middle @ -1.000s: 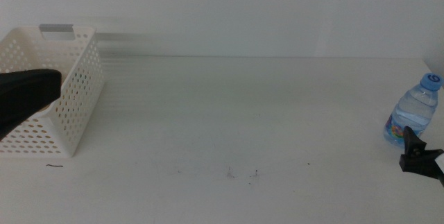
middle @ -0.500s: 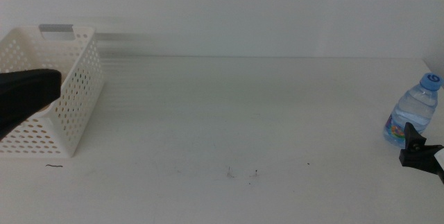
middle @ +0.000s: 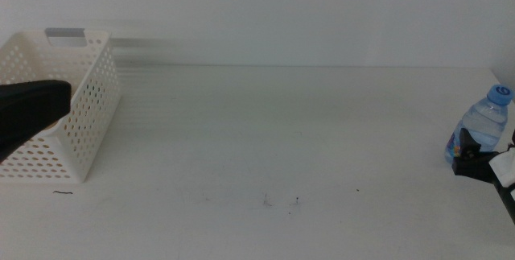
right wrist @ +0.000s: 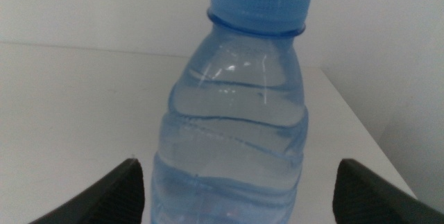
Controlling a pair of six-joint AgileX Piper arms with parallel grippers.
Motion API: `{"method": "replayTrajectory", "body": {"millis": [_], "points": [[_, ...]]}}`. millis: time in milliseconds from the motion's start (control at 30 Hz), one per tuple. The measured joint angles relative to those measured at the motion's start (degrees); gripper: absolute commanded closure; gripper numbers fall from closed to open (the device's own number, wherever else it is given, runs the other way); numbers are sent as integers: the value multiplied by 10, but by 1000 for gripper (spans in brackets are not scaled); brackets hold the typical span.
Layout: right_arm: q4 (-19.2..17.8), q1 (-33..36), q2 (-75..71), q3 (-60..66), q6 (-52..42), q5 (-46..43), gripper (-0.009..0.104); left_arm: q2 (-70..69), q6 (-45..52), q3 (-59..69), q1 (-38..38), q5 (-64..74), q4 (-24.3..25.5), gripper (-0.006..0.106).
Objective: Use arms to grab the bottles and put them into the dustbin to the left of the table.
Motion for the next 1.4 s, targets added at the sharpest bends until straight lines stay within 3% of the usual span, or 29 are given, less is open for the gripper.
{"method": "replayTrajectory", "body": {"millis": [700, 833, 933, 967, 1000, 1200, 1400], "points": [[5, 0, 100, -107, 0, -1, 13, 0, 0, 0, 0, 0, 0, 7], [12, 0, 107, -112, 0, -1, 33, 0, 0, 0, 0, 0, 0, 7], [16, 0, 107, -113, 0, -1, 62, 0, 0, 0, 0, 0, 0, 7], [16, 0, 108, -113, 0, -1, 85, 0, 0, 0, 0, 0, 0, 7], [15, 0, 108, -113, 0, -1, 97, 0, 0, 0, 0, 0, 0, 7], [-9, 3, 106, -119, 10, 8, 97, 0, 0, 0, 0, 0, 0, 7], [-55, 53, 92, -173, 15, 62, 98, 0, 0, 0, 0, 0, 0, 7]]}}
